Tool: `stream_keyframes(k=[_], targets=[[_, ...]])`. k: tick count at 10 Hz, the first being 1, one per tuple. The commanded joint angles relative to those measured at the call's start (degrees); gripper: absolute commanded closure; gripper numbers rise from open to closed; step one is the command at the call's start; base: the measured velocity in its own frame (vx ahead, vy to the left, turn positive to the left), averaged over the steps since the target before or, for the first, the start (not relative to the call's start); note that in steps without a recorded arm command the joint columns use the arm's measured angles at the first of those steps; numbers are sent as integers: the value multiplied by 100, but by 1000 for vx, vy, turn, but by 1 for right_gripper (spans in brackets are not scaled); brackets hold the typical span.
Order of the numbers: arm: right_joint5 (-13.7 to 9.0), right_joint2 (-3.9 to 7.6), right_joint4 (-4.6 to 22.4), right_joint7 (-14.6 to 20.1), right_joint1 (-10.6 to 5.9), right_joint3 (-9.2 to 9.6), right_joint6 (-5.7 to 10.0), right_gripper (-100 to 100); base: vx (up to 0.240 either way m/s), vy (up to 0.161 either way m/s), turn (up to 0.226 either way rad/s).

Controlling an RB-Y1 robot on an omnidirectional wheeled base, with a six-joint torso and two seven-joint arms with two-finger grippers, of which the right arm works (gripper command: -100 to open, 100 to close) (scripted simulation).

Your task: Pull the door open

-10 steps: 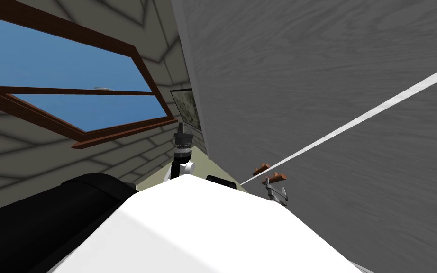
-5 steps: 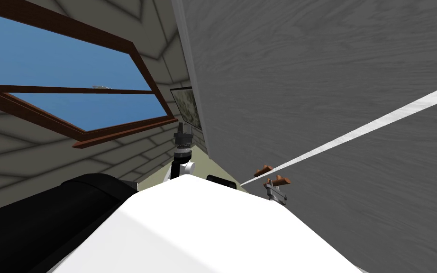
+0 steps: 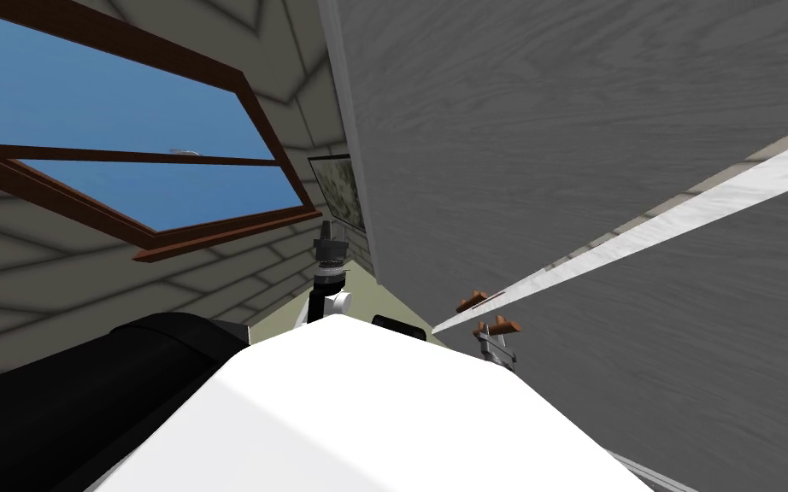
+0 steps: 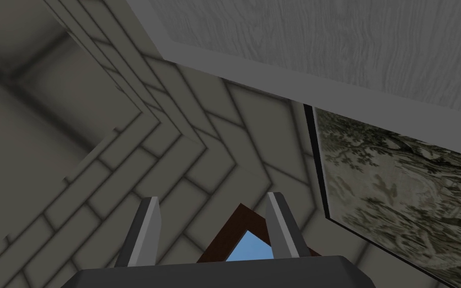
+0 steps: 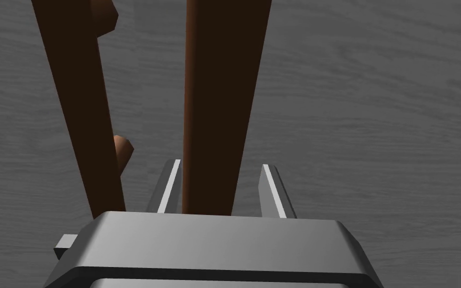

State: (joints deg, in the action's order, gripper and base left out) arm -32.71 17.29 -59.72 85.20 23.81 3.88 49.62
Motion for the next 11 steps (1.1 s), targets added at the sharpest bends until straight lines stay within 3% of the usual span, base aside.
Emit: stream_keyframes(k=[1, 8, 11], targets=[[-46, 78, 134, 18, 150, -96, -10, 100, -150, 32, -62], [-65, 136, 378, 54, 288, -170, -2, 100, -134, 20, -56], [-65, 136, 378, 54, 288, -170, -2, 100, -20, -2, -5]])
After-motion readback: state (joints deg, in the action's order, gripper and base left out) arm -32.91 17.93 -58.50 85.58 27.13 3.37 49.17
